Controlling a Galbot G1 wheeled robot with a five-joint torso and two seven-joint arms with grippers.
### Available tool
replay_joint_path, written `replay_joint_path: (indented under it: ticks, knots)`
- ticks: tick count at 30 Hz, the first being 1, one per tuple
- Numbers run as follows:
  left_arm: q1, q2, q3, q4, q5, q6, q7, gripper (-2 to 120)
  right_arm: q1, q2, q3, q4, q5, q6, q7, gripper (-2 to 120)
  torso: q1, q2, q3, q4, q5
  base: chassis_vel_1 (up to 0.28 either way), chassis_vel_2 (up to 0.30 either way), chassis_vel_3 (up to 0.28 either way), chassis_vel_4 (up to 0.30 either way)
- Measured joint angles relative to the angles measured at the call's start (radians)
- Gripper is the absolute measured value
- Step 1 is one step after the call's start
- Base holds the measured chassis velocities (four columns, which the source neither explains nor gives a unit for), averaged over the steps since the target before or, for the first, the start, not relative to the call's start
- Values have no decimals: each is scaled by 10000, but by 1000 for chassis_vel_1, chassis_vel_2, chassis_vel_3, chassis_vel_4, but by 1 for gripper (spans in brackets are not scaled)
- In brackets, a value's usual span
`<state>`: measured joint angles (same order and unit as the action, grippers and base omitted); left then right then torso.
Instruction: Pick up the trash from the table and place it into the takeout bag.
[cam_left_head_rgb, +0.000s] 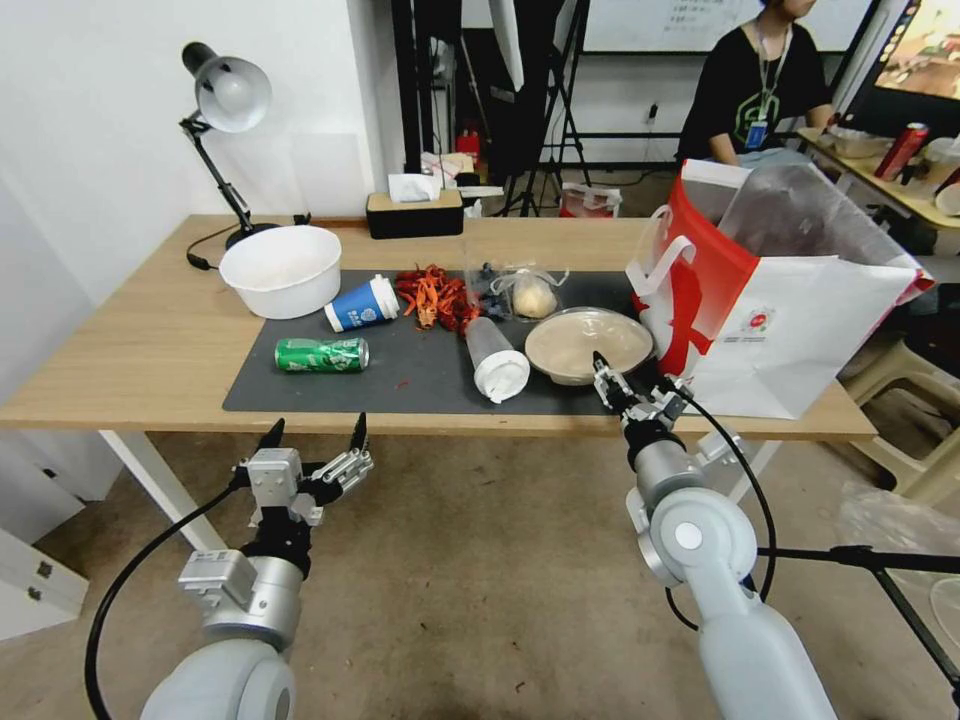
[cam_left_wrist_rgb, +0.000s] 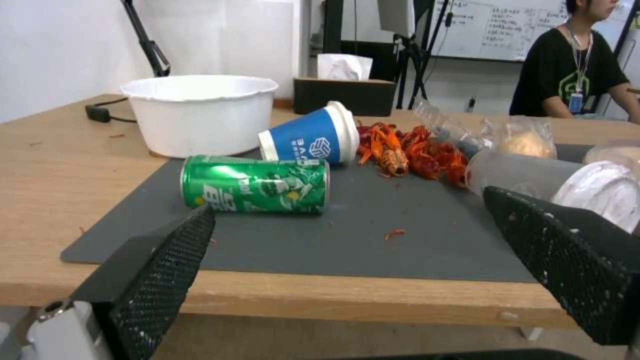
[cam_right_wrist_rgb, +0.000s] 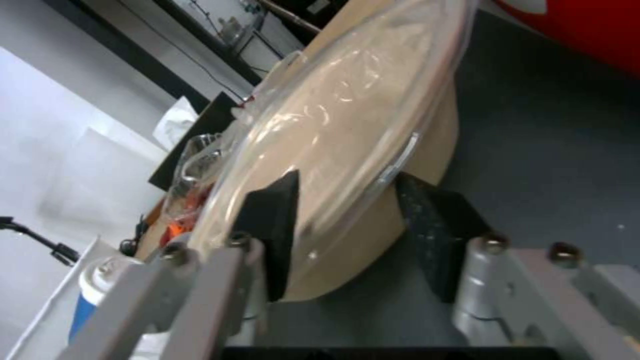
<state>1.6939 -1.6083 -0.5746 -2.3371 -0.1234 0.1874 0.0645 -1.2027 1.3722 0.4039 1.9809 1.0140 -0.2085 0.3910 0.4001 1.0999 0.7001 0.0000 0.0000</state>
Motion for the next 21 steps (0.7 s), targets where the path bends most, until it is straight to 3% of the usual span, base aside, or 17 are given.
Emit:
replay_joint_path:
  ticks: [10,21]
  knots:
    - [-117,1,49,163,-13,-80,24,100,-278,51,179,141,-67,-3,41,2,-1,0,-2,1,0,0,0,0,0]
    - [-101,2,125,241,-9,-263,75,100,-644,-14,539,553,-308,165,-256,0,-3,0,-1,0,1,0,0,0,0]
